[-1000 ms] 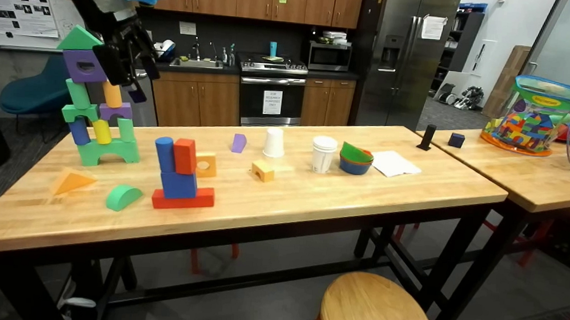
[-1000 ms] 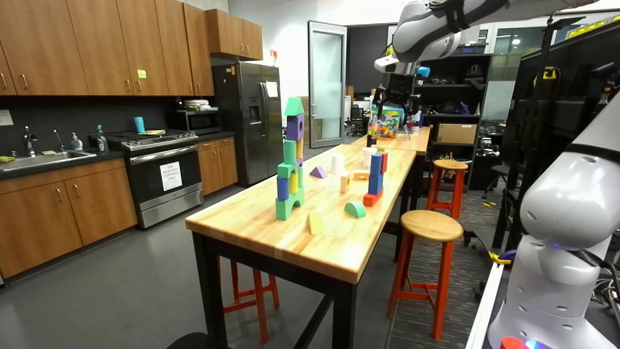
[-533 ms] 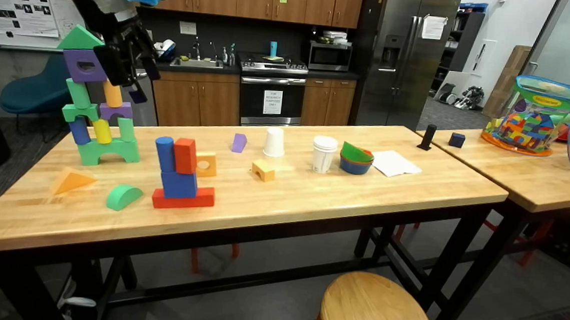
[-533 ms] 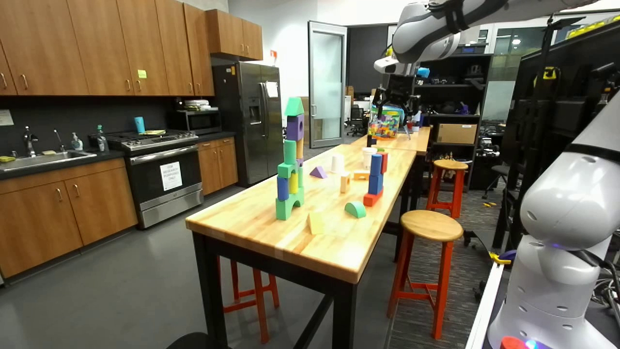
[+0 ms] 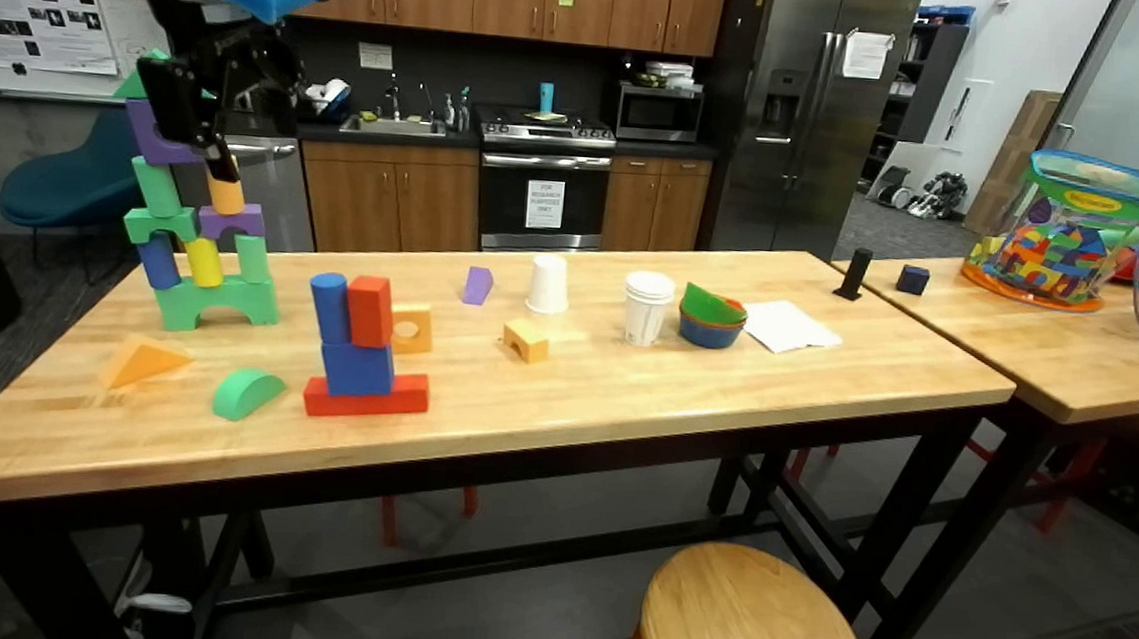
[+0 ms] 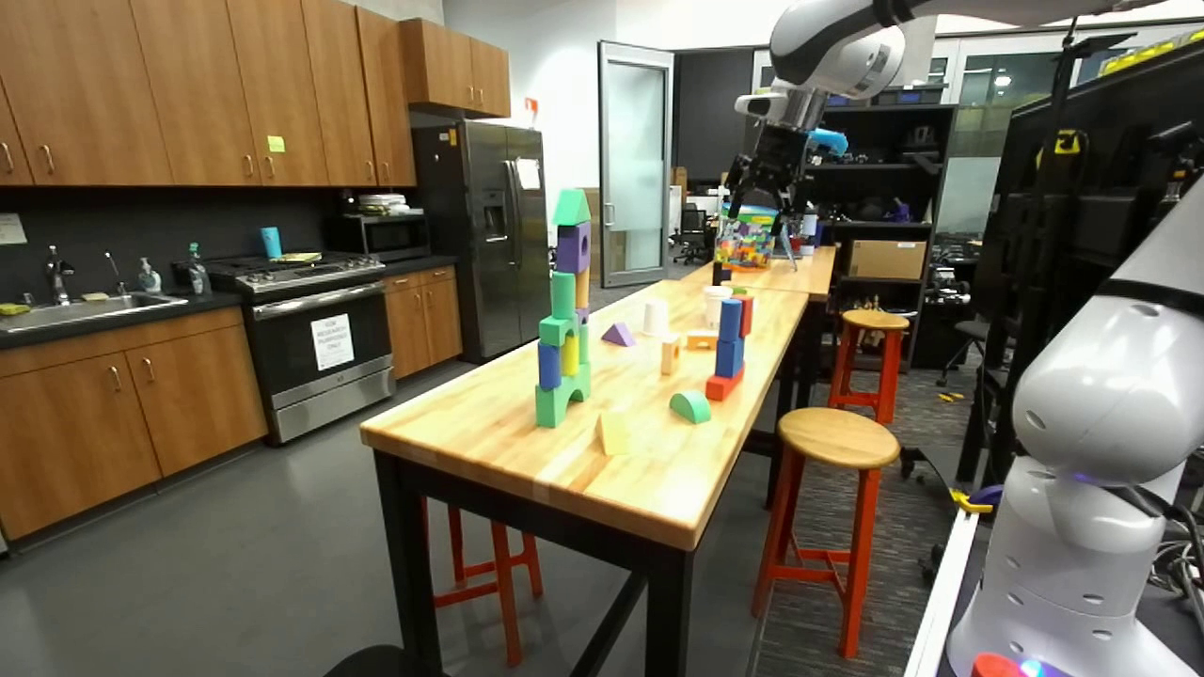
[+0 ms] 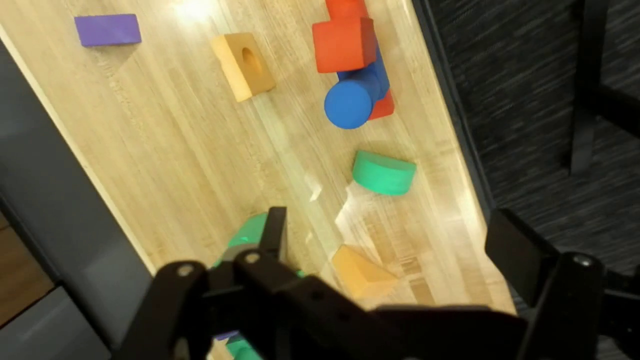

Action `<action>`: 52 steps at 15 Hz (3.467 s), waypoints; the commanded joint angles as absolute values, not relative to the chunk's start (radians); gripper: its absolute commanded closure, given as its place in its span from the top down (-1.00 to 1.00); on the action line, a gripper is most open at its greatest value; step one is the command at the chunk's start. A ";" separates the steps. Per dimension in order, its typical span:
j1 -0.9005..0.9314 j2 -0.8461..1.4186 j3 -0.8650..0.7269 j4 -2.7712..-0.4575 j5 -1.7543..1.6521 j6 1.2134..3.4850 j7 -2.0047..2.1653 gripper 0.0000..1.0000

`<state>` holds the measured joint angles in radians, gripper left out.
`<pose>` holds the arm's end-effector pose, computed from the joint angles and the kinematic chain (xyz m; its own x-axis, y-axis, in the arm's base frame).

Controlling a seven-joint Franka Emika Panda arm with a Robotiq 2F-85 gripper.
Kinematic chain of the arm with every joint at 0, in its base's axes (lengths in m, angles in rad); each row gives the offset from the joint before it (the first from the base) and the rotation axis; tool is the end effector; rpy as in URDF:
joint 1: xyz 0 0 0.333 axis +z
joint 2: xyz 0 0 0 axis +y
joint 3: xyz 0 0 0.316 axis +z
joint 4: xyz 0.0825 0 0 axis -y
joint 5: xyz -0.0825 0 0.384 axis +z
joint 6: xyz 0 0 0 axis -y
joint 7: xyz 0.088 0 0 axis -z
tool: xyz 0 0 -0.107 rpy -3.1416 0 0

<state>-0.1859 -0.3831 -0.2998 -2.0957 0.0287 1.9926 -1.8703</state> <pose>0.4064 -0.2348 0.5972 0.1791 0.9822 0.0561 0.9392 -0.1877 0.2877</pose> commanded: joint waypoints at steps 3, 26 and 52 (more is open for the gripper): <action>-0.173 -0.383 -0.320 -2.084 0.048 1.990 -1.826 1.00; -0.156 -0.377 -0.310 -2.094 0.373 1.904 -1.206 1.00; -0.145 -0.433 -0.301 -2.070 0.226 1.923 -0.483 1.00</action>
